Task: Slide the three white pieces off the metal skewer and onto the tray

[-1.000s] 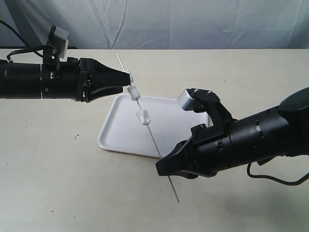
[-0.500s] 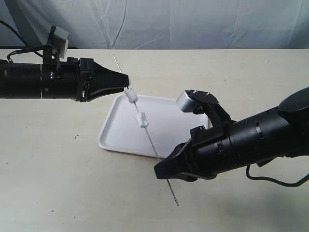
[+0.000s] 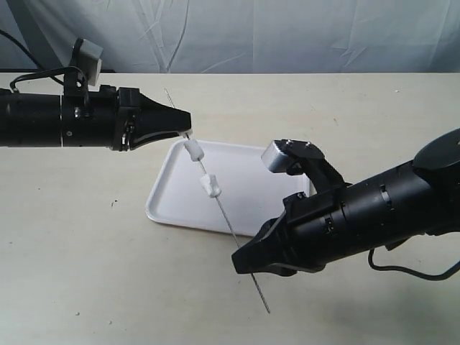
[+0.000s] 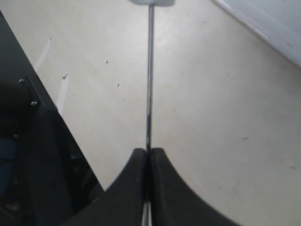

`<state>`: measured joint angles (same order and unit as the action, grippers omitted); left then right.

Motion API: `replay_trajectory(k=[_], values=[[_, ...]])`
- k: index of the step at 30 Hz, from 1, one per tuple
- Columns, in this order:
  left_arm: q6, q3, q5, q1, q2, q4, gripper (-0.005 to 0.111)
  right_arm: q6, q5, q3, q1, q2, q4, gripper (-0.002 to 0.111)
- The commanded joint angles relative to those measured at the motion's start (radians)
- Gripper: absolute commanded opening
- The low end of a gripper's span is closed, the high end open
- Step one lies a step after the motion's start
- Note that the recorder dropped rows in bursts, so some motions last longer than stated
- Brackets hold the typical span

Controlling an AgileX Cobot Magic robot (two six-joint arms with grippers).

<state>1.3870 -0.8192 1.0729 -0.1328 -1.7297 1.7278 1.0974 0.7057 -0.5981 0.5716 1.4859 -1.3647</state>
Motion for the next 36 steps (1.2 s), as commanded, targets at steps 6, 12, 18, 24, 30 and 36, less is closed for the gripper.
replay_trajectory(k=[6,12,18,24,30,36], values=[[0.008,-0.008,0.009,-0.010,-0.004,0.017,0.026,-0.002,0.016,0.004,0.001,-0.004,0.000,-0.001],[0.002,-0.008,0.012,-0.010,-0.004,0.017,0.026,-0.002,-0.004,0.004,0.001,-0.004,0.000,-0.001],[0.002,-0.008,0.000,-0.010,-0.004,0.017,0.024,-0.002,0.006,0.004,0.001,-0.004,0.004,-0.001],[0.002,-0.008,-0.004,-0.010,-0.004,0.017,0.013,-0.002,0.004,0.004,0.001,-0.004,0.007,-0.001],[0.002,-0.008,-0.044,-0.010,-0.004,0.017,0.013,-0.002,0.020,0.004,0.001,-0.004,0.017,-0.001],[-0.022,-0.037,-0.063,-0.010,-0.004,0.017,0.013,-0.067,0.020,0.004,0.001,-0.004,0.111,-0.001]])
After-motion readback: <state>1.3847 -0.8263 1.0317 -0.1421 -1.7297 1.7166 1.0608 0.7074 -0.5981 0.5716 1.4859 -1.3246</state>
